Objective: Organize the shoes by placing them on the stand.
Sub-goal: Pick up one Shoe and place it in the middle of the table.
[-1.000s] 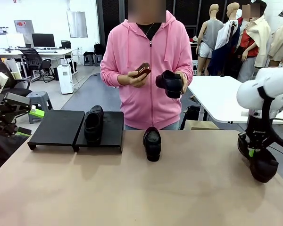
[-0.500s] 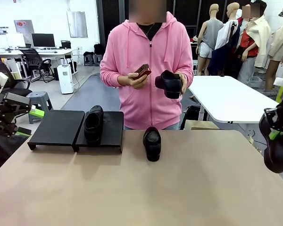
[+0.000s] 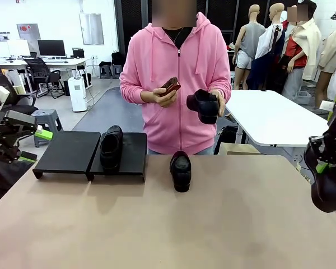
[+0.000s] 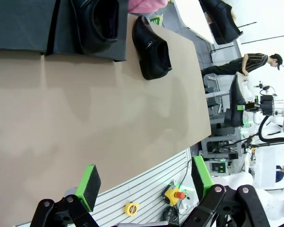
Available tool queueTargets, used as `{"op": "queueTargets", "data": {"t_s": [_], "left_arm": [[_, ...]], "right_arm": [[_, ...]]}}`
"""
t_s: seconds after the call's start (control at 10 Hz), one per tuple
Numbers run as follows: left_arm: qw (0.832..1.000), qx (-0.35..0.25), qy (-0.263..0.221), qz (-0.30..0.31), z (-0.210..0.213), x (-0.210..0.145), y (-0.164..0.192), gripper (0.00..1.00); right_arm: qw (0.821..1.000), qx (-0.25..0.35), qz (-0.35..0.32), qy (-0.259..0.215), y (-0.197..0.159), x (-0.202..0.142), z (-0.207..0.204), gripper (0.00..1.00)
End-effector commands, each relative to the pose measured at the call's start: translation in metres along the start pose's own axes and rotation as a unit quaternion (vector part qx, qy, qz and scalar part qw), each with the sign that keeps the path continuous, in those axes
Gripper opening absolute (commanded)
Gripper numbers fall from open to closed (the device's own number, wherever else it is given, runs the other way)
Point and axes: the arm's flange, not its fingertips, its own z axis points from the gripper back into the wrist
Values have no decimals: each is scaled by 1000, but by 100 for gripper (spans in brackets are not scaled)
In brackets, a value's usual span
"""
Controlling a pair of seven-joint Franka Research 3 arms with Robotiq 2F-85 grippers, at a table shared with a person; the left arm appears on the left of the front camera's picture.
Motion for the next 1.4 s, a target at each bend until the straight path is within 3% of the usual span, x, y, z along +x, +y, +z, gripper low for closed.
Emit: {"op": "queueTargets", "data": {"t_s": [0.0,0.1,0.2,0.3,0.5,0.7,1.0,1.2,1.3], "left_arm": [[1000,-10,-2,2,0,1,-1,100],[1000,-10,-2,2,0,1,-1,100],[1000,-10,-2,2,0,1,-1,100],[1000,-10,-2,2,0,1,-1,100],[1000,-10,-2,2,0,1,-1,100],[1000,-10,-2,2,0,1,-1,100],[1000,-10,-2,2,0,1,-1,100],[1000,-10,-2,2,0,1,-1,100],[1000,-10,-2,2,0,1,-1,100]], "right_arm": [[996,-32,61,-60,66,-2,25,0],[988,-62,117,-76,103,2,32,0],[986,-80,133,-66,108,14,34,0],[990,-80,97,-67,88,9,41,0],[991,-101,6,-85,1,-32,69,0],[987,-102,-124,-29,-62,-62,64,0],[994,-61,-74,-57,-38,-64,54,0],[995,-59,20,-77,21,-66,65,0],[994,-55,12,-91,66,-70,75,0]]}}
